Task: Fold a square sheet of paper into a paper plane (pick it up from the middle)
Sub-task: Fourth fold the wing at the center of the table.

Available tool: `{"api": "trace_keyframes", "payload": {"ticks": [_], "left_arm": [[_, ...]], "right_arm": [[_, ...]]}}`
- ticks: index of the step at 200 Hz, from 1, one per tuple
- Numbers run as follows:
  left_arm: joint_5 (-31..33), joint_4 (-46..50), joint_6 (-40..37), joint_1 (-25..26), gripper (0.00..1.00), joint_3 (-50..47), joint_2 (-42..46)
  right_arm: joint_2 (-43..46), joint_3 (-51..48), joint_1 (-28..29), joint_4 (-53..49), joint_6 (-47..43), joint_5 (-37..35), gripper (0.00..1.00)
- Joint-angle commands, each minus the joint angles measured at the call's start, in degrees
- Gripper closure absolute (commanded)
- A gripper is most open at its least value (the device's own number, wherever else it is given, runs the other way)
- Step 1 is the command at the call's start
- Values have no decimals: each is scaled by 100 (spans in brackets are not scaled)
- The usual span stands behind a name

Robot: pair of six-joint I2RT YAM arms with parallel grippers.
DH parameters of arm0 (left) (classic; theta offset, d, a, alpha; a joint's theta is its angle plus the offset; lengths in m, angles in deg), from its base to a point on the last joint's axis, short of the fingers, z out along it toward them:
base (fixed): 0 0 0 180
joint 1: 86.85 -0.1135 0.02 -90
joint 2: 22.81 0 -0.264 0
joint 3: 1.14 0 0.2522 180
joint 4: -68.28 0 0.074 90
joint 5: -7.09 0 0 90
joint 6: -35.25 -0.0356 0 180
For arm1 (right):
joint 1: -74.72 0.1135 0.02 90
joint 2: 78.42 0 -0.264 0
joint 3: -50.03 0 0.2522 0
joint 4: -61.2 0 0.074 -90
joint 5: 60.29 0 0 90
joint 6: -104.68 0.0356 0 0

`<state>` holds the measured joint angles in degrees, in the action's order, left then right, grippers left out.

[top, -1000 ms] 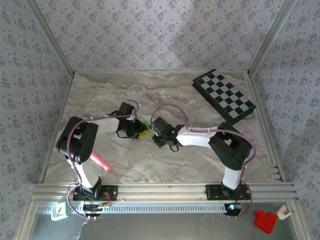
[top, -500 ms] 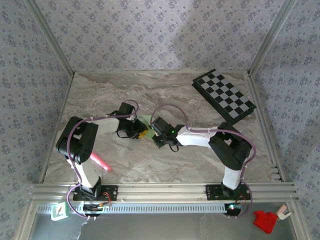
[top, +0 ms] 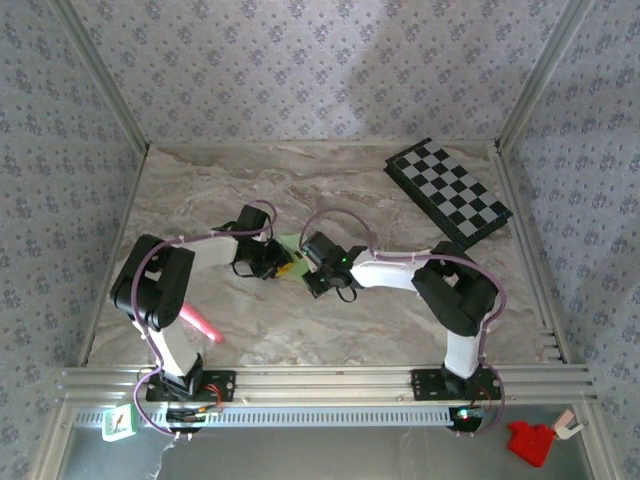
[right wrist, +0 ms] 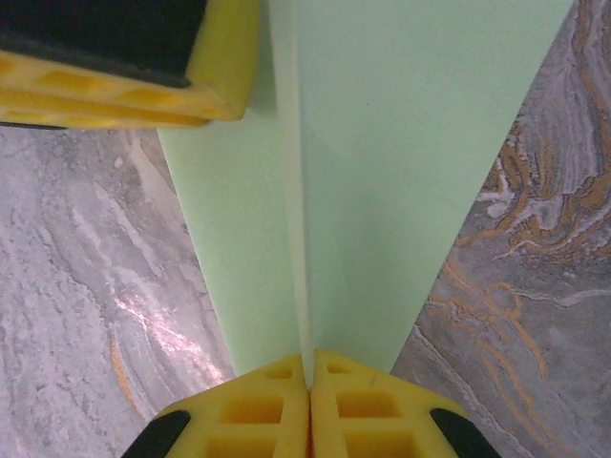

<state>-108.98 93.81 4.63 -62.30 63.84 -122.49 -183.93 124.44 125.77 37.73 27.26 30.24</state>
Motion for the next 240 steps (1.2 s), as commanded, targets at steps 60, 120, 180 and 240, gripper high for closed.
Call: {"api": "trace_keyframes", "payload": {"ticks": [60,120,180,240], "left_arm": [[201,-30,-226,32,78,-220,671],[-79,-1040,-122,40,74,-780,924],[-420,-1799,-103,133,68,-918,805],[-441,-1772,-374,224,64,-808,591]], "right_arm": [[128,-46,-475,-19,230,1364,91],[2,-218,-807,346,547,2297,91],[-127,-232,-955,382,631,2624,91],[-219,-212,-1011,376,658,2714,91]]}}
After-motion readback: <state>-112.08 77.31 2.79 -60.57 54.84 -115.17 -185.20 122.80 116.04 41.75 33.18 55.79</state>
